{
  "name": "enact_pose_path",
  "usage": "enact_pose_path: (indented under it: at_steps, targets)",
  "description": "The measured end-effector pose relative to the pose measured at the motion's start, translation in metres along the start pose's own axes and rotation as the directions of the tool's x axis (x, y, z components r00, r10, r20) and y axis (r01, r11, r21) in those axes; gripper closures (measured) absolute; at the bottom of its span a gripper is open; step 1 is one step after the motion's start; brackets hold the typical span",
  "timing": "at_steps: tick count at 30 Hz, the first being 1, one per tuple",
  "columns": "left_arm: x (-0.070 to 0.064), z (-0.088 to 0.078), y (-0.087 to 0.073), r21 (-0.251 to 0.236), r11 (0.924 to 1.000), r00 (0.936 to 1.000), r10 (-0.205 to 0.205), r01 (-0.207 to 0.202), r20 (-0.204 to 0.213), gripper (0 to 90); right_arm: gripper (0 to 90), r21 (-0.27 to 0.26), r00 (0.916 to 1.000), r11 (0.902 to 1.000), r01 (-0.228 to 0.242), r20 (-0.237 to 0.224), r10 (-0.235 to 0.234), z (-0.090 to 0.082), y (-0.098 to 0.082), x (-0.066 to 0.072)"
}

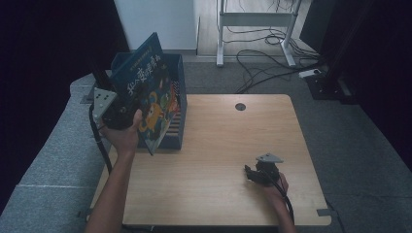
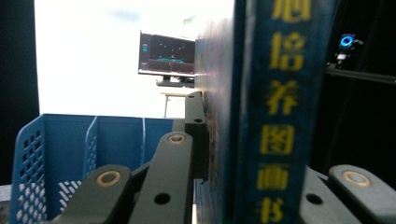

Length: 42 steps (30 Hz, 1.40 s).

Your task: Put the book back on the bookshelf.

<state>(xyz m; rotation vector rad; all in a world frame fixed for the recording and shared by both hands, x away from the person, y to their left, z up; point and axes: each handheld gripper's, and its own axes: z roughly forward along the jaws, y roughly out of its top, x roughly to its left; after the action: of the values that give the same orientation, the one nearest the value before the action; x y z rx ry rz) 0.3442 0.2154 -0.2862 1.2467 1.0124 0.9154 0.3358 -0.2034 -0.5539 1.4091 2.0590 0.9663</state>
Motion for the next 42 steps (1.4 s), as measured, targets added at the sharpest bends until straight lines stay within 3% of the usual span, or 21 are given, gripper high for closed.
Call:
enact_pose_path:
  at_steps: [6, 17, 42]
  targets:
    - [0.003, 0.010, 0.000, 0.010, 0.9999, 0.9991, 0.010, -0.010, -0.040, 82.8, 35.4, 0.000, 1.0000, 1.0000, 0.000, 0.000, 0.000, 0.000, 0.000, 0.000]
    - [0.006, 0.022, -0.002, 0.023, 0.9997, 0.9992, 0.005, -0.005, -0.040, 82.8, 35.4, 0.000, 1.0000, 1.0000, 0.000, 0.000, 0.000, 0.000, 0.000, 0.000]
    - [0.006, 0.059, -0.012, 0.057, 0.9977, 0.9964, 0.041, -0.037, -0.075, 82.8, 35.4, -0.001, 1.0000, 1.0000, 0.000, 0.001, 0.000, 0.000, 0.000, 0.000]
